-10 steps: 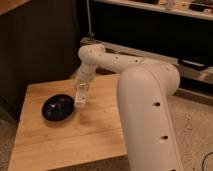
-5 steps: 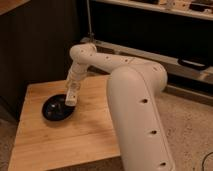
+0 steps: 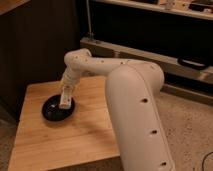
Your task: Place the bottle in the ceramic bowl
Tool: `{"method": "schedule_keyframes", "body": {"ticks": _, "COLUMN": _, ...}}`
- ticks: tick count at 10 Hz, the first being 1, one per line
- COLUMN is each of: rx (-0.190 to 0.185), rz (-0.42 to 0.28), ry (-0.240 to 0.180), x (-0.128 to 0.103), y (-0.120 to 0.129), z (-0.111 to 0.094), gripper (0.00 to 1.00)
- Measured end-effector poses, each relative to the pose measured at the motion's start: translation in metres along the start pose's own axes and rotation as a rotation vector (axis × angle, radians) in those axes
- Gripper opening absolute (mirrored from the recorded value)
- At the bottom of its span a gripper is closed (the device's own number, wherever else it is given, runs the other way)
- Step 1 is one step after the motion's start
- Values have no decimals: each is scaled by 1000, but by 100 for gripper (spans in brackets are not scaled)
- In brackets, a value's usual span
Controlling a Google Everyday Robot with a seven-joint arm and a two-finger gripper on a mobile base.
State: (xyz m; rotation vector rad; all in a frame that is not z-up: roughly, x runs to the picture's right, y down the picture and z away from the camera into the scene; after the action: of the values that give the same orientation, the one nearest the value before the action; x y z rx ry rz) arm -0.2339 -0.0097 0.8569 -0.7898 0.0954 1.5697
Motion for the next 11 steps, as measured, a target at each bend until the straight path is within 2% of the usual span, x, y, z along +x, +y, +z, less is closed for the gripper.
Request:
{"method": "schedule_keyframes", "body": {"ticks": 2, "rx": -2, "rz": -31, "ry": -8, "x": 2, "y": 5, "z": 5, "gripper": 19}}
{"method": "schedule_keyframes", "body": {"ticks": 7, "rx": 10, "rz": -82, "ry": -58, "x": 9, "y": 17, "z": 17, "gripper": 72}}
{"method": "schedule_keyframes", "body": {"ticks": 9, "rx": 8, "rz": -89, "ry": -65, "x": 11, "y": 16, "z": 21, "gripper": 80}}
{"method": "schedule_keyframes", "body": {"ticks": 11, "rx": -10, "rz": -90, "ry": -50, "x": 13, "y": 14, "z": 23, "gripper": 80}}
